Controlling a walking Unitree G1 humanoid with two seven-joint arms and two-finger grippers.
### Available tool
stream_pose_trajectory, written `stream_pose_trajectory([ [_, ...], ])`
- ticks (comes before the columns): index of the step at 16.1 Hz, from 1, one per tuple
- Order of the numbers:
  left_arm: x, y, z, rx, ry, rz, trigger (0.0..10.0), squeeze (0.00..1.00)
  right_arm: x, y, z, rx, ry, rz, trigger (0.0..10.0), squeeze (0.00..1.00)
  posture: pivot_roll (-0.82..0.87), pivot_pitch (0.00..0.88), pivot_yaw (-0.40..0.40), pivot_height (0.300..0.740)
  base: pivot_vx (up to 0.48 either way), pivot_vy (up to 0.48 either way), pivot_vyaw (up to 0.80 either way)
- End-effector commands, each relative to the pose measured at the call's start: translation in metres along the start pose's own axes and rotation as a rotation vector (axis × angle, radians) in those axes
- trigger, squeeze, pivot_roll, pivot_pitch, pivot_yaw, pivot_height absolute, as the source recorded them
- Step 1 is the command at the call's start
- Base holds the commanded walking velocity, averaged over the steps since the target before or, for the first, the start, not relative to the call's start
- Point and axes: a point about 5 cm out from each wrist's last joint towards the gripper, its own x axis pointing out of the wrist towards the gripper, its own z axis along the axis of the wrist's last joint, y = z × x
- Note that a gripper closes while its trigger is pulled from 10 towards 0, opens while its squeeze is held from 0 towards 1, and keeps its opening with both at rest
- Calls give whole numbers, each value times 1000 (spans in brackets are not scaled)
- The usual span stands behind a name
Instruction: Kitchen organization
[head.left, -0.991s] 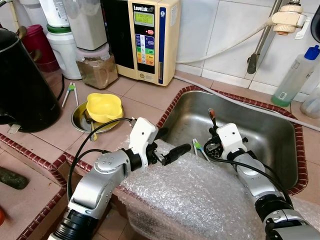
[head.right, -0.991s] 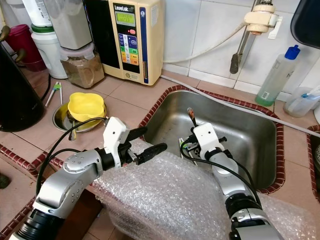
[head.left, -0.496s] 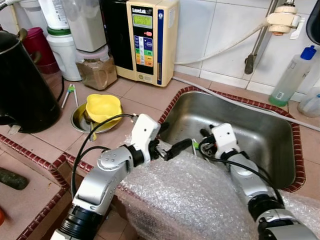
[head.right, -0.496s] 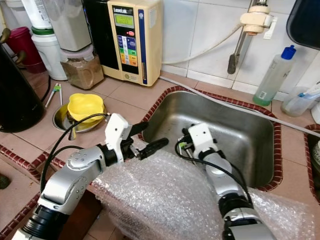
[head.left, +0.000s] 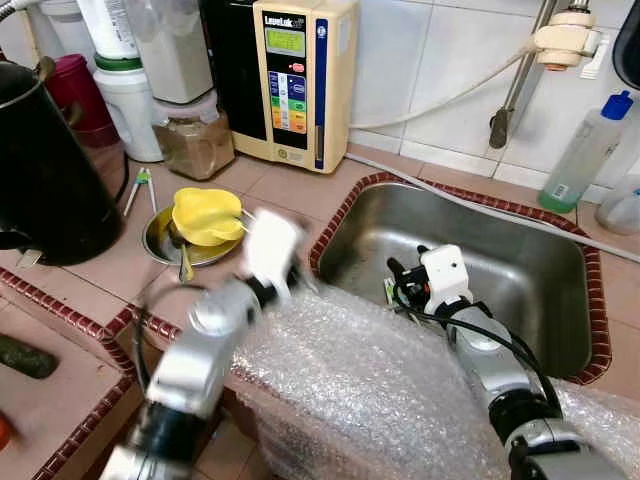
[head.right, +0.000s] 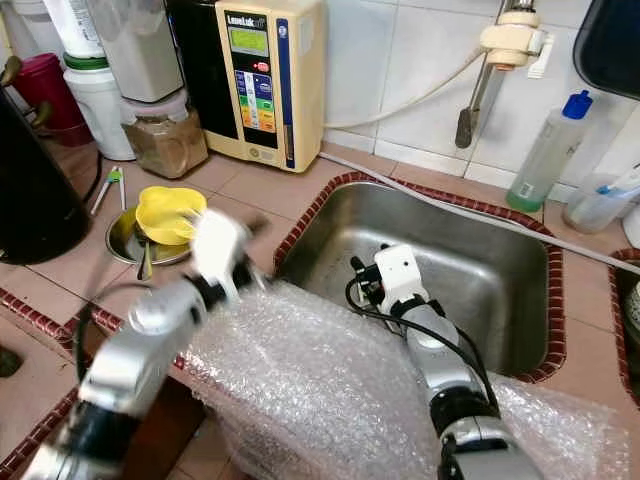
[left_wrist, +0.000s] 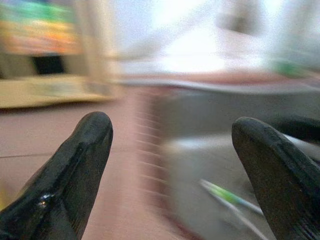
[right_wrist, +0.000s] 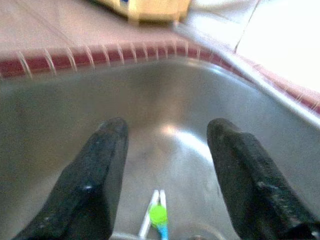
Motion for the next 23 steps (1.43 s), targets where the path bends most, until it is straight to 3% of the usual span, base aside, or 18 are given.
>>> stream_pose_trajectory([
  [1,0,19,7,14,-30,120,10000,1000,2,3,9,7,-47,7,10000,1000,46,10,12,740,0,0,0],
  [4,-3,41,10,-13,-51,269,10000,1000,-7,16,18,38,-107,70,10000,1000,35,18,13,740,0,0,0],
  [6,-4,54,5,-25,-28,371,10000,1000,-25,32,29,38,-159,130,10000,1000,22,23,15,740,0,0,0],
  [9,-1,59,1,-35,-22,438,10000,1000,-39,38,33,37,-164,149,10000,1000,5,27,15,740,0,0,0],
  [11,-4,78,2,-76,-28,596,10000,1000,-53,40,37,44,-139,154,10000,1000,-3,26,15,740,0,0,0],
  [14,-3,86,7,-62,-33,645,10000,1000,-60,48,42,51,-126,200,10000,1000,-15,27,14,740,0,0,0],
  [20,-6,98,-9,-230,64,731,10000,1000,-67,59,47,44,-104,279,10000,1000,-17,25,19,740,0,0,0],
  [21,-4,99,-11,-248,87,741,10000,627,-70,63,47,28,-87,312,10000,1000,-17,25,19,740,0,0,0],
  [22,-1,98,-14,-282,112,738,10000,0,-72,67,48,40,-86,343,10000,306,-17,22,21,740,0,0,0],
  [23,1,97,-17,-298,135,717,8824,0,-73,69,48,47,-76,354,10000,0,-18,22,22,740,0,0,0],
])
